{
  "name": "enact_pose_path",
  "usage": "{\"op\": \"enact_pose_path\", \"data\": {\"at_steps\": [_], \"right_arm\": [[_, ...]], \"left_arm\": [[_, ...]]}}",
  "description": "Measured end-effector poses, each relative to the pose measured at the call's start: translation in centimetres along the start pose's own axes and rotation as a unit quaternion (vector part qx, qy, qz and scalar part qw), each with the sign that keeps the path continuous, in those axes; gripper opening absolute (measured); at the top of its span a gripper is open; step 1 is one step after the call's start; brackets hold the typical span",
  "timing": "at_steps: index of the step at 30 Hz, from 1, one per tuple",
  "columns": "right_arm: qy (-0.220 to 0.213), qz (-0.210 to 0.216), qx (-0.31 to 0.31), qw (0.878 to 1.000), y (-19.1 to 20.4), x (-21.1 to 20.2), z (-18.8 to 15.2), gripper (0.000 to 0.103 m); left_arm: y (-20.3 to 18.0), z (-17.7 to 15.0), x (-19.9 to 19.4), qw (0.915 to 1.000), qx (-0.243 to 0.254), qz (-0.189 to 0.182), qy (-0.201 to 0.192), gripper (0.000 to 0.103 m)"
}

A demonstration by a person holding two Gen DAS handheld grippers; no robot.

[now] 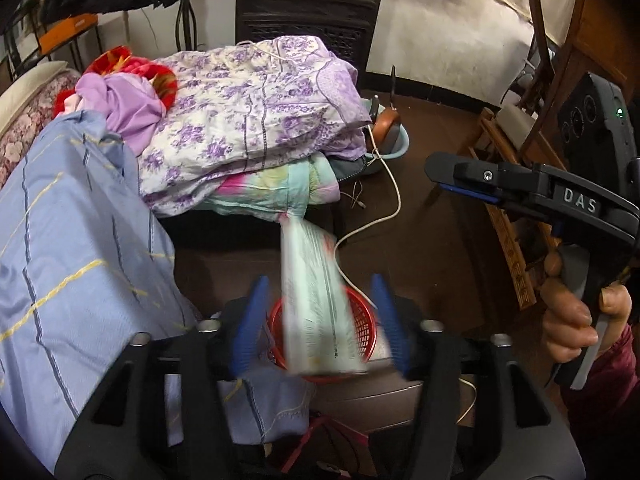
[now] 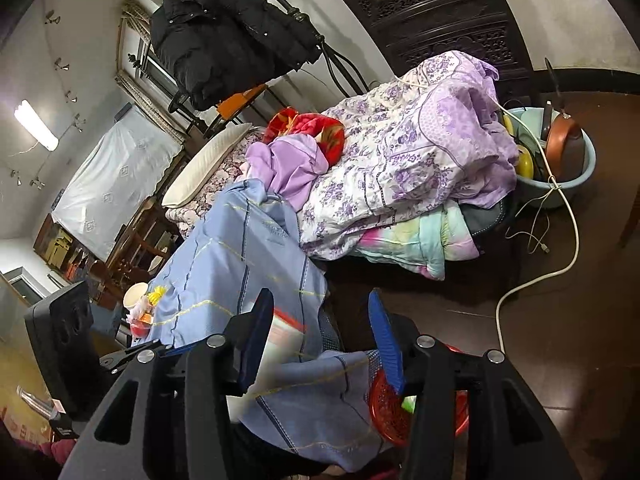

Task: Collect trash
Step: 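Open both tools over the red wastebasket to drop the box and carton, then move both empty tools back over the remaining trash on the bed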

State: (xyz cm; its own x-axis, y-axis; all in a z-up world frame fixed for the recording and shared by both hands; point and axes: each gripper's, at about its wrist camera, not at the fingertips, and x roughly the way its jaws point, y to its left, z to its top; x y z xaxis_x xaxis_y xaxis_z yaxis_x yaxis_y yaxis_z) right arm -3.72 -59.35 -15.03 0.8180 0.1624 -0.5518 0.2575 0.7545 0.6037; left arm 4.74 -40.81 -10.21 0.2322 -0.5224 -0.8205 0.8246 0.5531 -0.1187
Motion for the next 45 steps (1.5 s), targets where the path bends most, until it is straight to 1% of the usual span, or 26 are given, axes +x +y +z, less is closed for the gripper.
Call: {"op": "enact_pose_path", "data": {"at_steps": [1, 3, 5, 8, 13, 18, 24, 27, 28, 31, 32, 34, 35, 37, 39, 41, 43, 45], "right_arm": [[-0.001, 0.001, -0.001, 1.000, 0.1, -0.1, 0.0, 0.050], [-0.002, 0.000, -0.008, 1.000, 0.4, -0.2, -0.1, 0.050], [-0.002, -0.002, -0.017, 1.000, 0.9, -0.1, -0.1, 0.050], [0.000, 0.000, -0.020, 1.000, 1.6, 0.1, -0.1, 0.050], [-0.002, 0.007, -0.039, 0.999, 3.8, -0.2, -0.1, 0.050], [0.002, 0.019, -0.069, 0.997, 7.4, -0.1, -0.3, 0.052], [0.002, 0.031, -0.100, 0.995, 11.6, -0.1, -0.8, 0.056], [0.011, 0.033, -0.114, 0.993, 13.7, 0.4, -1.2, 0.058], [0.015, 0.034, -0.119, 0.992, 14.3, 0.6, -1.4, 0.058], [0.033, 0.037, -0.137, 0.989, 16.6, 1.9, -2.0, 0.059], [0.037, 0.038, -0.140, 0.989, 17.1, 2.2, -2.2, 0.059], [0.048, 0.044, -0.152, 0.986, 18.7, 3.1, -2.7, 0.059], [0.052, 0.045, -0.157, 0.985, 19.3, 3.3, -2.9, 0.059], [0.060, 0.048, -0.170, 0.983, 20.7, 4.0, -3.3, 0.059], [0.068, 0.051, -0.180, 0.980, 21.9, 4.8, -3.7, 0.059], [0.075, 0.051, -0.187, 0.978, 22.8, 5.4, -4.0, 0.059], [0.082, 0.050, -0.192, 0.977, 23.5, 6.2, -4.2, 0.059], [0.090, 0.050, -0.196, 0.975, 24.1, 7.0, -4.4, 0.059]], "left_arm": [[0.0, 0.2, -0.2, 1.0000, -0.002, -0.001, -0.006, 0.067], [0.1, 0.5, -0.5, 0.9999, -0.003, -0.001, -0.013, 0.068], [0.6, 0.5, -1.1, 0.9997, -0.005, 0.007, -0.021, 0.069], [2.2, 0.3, -2.4, 0.9990, -0.025, 0.020, -0.031, 0.070], [4.6, -0.3, -4.7, 0.9963, -0.059, 0.037, -0.051, 0.070], [7.2, -1.7, -7.7, 0.9911, -0.094, 0.054, -0.078, 0.071], [10.9, -3.9, -11.4, 0.9823, -0.131, 0.080, -0.107, 0.073], [13.3, -5.6, -13.0, 0.9753, -0.160, 0.097, -0.118, 0.074], [14.5, -6.4, -13.6, 0.9716, -0.174, 0.104, -0.122, 0.074], [17.2, -8.4, -14.8, 0.9638, -0.202, 0.123, -0.122, 0.075], [18.6, -9.3, -15.4, 0.9589, -0.217, 0.136, -0.121, 0.075], [20.6, -10.5, -16.3, 0.9521, -0.236, 0.151, -0.122, 0.075], [22.2, -11.5, -16.9, 0.9458, -0.253, 0.162, -0.124, 0.075], [24.1, -12.8, -17.8, 0.9372, -0.273, 0.176, -0.126, 0.075], [27.0, -14.4, -18.6, 0.9249, -0.302, 0.194, -0.127, 0.074], [29.2, -15.5, -19.0, 0.9158, -0.321, 0.205, -0.126, 0.074], [31.1, -16.3, -19.2, 0.9102, -0.333, 0.211, -0.126, 0.074], [32.4, -16.4, -19.0, 0.9091, -0.334, 0.215, -0.125, 0.073]]}}
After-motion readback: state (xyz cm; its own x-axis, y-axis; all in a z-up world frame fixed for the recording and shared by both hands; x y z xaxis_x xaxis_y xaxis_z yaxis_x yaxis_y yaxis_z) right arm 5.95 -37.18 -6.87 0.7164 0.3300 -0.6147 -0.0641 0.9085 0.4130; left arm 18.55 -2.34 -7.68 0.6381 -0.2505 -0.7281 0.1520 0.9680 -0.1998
